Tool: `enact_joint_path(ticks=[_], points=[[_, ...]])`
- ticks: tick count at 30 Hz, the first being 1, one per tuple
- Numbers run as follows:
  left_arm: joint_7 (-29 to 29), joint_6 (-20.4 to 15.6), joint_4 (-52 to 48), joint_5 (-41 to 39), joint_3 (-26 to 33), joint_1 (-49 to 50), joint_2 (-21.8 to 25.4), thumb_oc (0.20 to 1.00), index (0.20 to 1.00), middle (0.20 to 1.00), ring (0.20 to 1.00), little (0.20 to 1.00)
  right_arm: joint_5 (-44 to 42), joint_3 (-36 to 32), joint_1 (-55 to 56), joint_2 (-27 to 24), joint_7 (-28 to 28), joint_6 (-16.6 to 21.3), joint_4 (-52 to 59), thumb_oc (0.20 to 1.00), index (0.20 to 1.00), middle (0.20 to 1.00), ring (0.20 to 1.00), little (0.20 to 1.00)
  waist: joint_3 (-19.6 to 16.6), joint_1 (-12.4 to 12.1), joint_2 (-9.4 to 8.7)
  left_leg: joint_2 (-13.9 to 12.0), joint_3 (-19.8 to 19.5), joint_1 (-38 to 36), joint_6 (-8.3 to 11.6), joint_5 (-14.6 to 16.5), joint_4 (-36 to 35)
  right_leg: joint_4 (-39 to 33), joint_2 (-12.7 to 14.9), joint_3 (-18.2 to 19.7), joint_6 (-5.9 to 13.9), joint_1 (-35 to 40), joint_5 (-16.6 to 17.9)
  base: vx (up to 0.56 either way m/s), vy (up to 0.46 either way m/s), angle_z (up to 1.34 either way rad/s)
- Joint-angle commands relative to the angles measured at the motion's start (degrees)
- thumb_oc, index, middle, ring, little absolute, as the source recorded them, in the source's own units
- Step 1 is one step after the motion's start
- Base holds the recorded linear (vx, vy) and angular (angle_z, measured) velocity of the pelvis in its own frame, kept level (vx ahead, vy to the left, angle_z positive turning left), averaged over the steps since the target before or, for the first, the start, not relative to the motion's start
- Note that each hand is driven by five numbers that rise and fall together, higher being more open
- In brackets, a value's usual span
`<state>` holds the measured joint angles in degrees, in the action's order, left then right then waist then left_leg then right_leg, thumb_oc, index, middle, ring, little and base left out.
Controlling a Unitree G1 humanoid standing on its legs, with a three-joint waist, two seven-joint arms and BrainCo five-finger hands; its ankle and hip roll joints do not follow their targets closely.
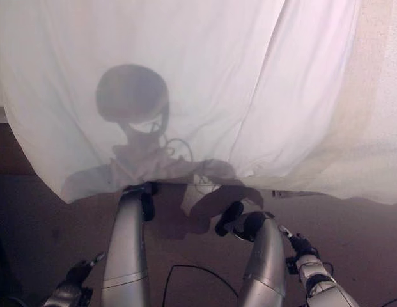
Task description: Make the bed
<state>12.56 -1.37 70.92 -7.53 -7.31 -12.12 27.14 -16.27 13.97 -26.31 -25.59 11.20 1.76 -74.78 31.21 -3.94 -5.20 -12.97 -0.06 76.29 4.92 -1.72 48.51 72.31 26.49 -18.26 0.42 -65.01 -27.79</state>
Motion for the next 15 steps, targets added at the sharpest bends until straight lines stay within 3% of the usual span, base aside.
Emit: enact_joint_path(ticks=[1,5,6,7,10,11,12,13,15], points=[[4.2,-0.4,-0.2,0.5,0.6,4.3,0.4,1.000,1.000,1.000,1.000,1.000,0.0,-3.1,7.4,-0.2,4.1,0.1,0.5,1.000,1.000,1.000,1.000,1.000,-1.4,0.2,1.02,-1.9,-0.5,-3.2,-0.62,10.6,6.5,-14.8,1.0,5.3,2.97,-2.0,10.7,-0.03,-0.011,0.12],[14.8,-2.0,-3.9,0.5,4.5,6.2,-1.3,1.000,1.000,1.000,1.000,1.000,-3.5,-9.2,9.0,1.3,12.7,4.1,6.8,1.000,1.000,1.000,1.000,1.000,-1.4,0.7,1.44,-1.7,1.9,-11.9,0.67,8.8,-0.4,-21.6,0.8,2.4,5.09,6.9,13.5,-0.04,-0.008,0.18],[14.9,-1.9,-4.0,0.6,4.4,6.4,-1.4,1.000,1.000,1.000,1.000,1.000,-3.5,-9.2,9.2,1.3,12.8,4.0,7.0,1.000,1.000,1.000,1.000,1.000,-1.4,0.8,1.47,-1.6,2.0,-12.2,0.66,8.6,-0.7,-21.8,0.8,2.3,5.10,7.2,13.6,-0.01,0.008,0.07],[18.7,-3.1,-5.5,-0.2,6.6,7.2,-2.0,1.000,1.000,1.000,1.000,1.000,-4.9,-11.9,10.1,1.6,15.8,5.5,8.6,1.000,1.000,1.000,1.000,1.000,-1.4,1.0,1.55,-1.7,2.8,-17.2,1.19,8.2,-3.8,-24.4,0.6,1.3,6.12,11.9,14.6,-0.01,0.002,-0.08],[21.2,-4.8,-9.4,-3.1,9.4,8.6,-3.2,1.000,1.000,1.000,1.000,1.000,-6.6,-14.8,11.3,2.0,18.5,7.2,12.1,1.000,1.000,1.000,1.000,1.000,-1.4,1.1,1.78,-1.4,3.4,-22.3,1.41,7.2,-7.3,-27.7,0.4,-0.1,6.90,17.6,15.9,0.02,0.012,0.14],[24.2,-7.5,-13.6,-6.4,13.0,9.1,-4.3,1.000,1.000,1.000,1.000,1.000,-8.4,-18.3,12.0,2.6,21.0,9.5,16.7,1.000,1.000,1.000,1.000,1.000,-1.4,1.2,1.74,-1.4,4.0,-27.5,1.87,6.6,-9.9,-30.5,0.6,-1.1,7.40,23.1,16.6,0.03,0.005,0.25],[24.3,-7.5,-13.8,-6.4,13.0,9.4,-4.4,1.000,1.000,1.000,1.000,1.000,-8.3,-18.3,12.4,2.7,21.2,9.4,17.0,1.000,1.000,1.000,1.000,1.000,-1.4,1.3,1.77,-1.3,4.0,-28.0,1.89,6.5,-10.3,-30.9,0.5,-1.3,7.45,23.8,16.7,0.11,-0.010,0.11],[29.1,-11.4,-23.4,-7.1,15.7,11.6,-5.2,1.000,1.000,1.000,1.000,1.000,-6.6,-20.0,15.4,4.5,25.8,12.8,26.0,1.000,1.000,1.000,1.000,1.000,-1.4,1.2,2.07,-1.1,4.4,-34.5,2.24,6.3,-13.3,-33.7,0.8,-2.7,8.24,30.7,17.1,0.06,-0.011,-0.04],[30.5,-12.8,-26.8,-7.0,16.9,11.6,-5.7,1.000,1.000,1.000,1.000,1.000,-4.4,-21.1,16.2,5.0,27.8,13.6,28.9,1.000,1.000,1.000,1.000,1.000,-1.4,1.2,2.17,-0.9,4.4,-37.0,2.29,5.6,-14.9,-35.3,0.8,-3.4,8.33,33.5,17.6,0.10,-0.007,0.08]])
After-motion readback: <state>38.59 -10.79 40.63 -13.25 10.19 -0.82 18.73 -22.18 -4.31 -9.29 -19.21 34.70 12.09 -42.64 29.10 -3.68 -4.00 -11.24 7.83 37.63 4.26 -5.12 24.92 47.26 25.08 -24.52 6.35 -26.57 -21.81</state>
